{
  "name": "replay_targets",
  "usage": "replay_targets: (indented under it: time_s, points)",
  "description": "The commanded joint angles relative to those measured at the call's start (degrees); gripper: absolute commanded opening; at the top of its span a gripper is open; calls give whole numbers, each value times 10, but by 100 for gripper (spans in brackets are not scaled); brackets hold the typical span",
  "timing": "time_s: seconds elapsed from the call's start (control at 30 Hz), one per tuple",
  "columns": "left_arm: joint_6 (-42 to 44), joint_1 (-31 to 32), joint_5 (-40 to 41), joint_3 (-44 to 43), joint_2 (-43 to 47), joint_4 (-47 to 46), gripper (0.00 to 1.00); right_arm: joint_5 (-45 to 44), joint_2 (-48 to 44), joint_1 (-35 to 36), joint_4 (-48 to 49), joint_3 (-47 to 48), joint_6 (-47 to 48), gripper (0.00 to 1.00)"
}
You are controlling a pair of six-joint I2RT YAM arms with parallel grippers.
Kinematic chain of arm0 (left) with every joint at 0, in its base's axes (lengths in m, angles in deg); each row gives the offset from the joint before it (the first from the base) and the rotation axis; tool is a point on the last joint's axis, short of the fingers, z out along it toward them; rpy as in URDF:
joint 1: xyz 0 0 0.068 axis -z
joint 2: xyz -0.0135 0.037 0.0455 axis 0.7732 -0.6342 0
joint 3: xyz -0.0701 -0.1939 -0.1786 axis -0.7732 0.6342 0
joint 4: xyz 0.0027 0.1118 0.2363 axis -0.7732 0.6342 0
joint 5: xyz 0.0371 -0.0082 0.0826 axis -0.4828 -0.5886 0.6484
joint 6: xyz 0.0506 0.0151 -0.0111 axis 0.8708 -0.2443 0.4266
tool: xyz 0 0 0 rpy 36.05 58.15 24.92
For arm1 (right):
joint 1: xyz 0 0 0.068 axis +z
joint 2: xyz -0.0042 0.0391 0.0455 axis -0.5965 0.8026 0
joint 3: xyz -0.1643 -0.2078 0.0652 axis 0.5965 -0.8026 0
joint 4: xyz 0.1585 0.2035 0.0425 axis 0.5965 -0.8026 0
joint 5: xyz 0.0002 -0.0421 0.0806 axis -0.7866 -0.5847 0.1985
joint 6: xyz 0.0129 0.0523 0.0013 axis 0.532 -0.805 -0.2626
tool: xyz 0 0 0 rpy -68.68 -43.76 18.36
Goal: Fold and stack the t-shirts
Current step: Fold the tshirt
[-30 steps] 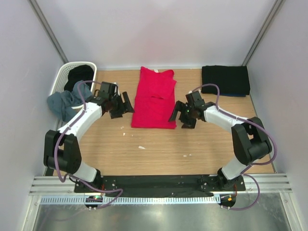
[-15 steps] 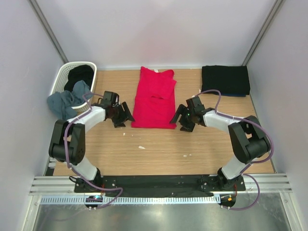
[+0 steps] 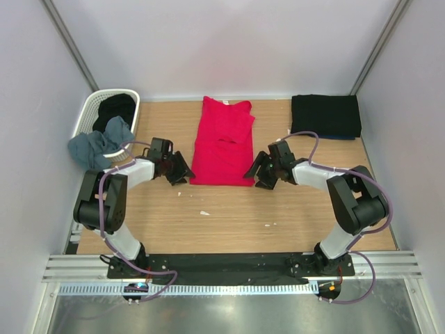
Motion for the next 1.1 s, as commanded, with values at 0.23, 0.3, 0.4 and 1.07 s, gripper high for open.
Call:
replay_targets:
  time_s: [0.23,0.3,0.4,1.07]
  points:
    - [-6,1,18,27,-11,-33,31,-9,26,11,2,2,-1,59]
    - [-5,4,14,30,-13,-34,22,-10,32,13,2,2,-3,55]
    - [2,13,13,30,-19,-35,9,-8,43,18,6,4,-6,44]
    - [-42,132,108,134,200,172,0,-10,-72,69,-160,-74,59,1]
